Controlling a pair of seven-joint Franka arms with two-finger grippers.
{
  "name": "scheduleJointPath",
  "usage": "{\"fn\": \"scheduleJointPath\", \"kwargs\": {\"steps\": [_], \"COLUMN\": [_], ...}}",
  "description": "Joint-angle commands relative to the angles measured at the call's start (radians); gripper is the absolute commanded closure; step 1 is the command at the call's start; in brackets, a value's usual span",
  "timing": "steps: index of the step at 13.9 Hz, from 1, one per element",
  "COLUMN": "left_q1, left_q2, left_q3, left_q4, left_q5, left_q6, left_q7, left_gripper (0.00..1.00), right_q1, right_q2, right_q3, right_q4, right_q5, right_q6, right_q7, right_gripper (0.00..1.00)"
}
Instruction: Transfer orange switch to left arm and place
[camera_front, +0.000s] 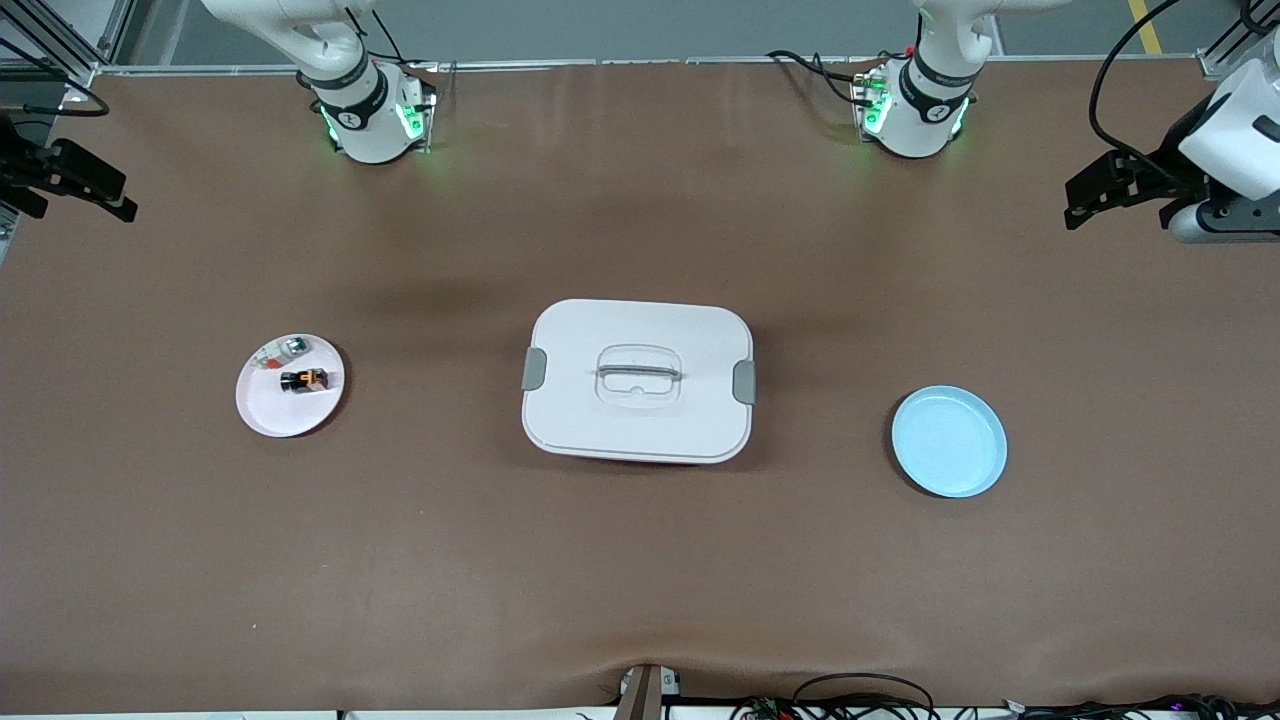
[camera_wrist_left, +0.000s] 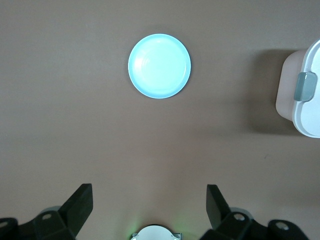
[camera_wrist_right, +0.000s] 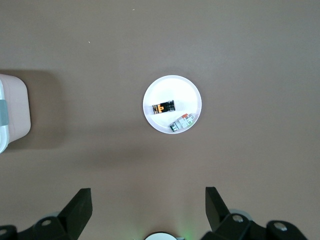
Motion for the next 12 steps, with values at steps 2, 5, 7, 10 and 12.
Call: {"fn": "scheduleJointPath", "kwargs": {"steps": [2, 5, 7, 10, 12], "left_q1": [-0.001, 0.004, 0.007, 0.001, -0.002], "left_q2": [0.017, 0.020, 0.032, 0.038, 0.035], "left_q3": [0.000, 0.000, 0.000, 0.001, -0.002], "left_q4": [0.019, 0.024, 0.051, 0.051, 0.050], "left_q5": [-0.001, -0.001, 0.002, 0.002, 0.002], "left_q6": [-0.008, -0.008, -0.008, -0.007, -0.007], "left_q7": [0.012, 0.008, 0.014, 0.006, -0.006], "left_gripper": [0.00, 0.00, 0.00, 0.00, 0.00], "right_q1": [-0.003, -0.005, -0.005, -0.008, -0.003], "right_q2": [0.016, 0.016, 0.014, 0.016, 0.016], "right_q3": [0.002, 0.002, 0.002, 0.002, 0.002], "right_q4": [0.029, 0.029, 0.029, 0.029, 0.029], "right_q5": [0.001, 0.001, 0.001, 0.001, 0.001], "right_q6": [-0.019, -0.019, -0.019, -0.018, -0.019], "right_q7": [0.001, 0.001, 0.001, 0.001, 0.003], "right_gripper": [0.00, 0.00, 0.00, 0.00, 0.00]}}
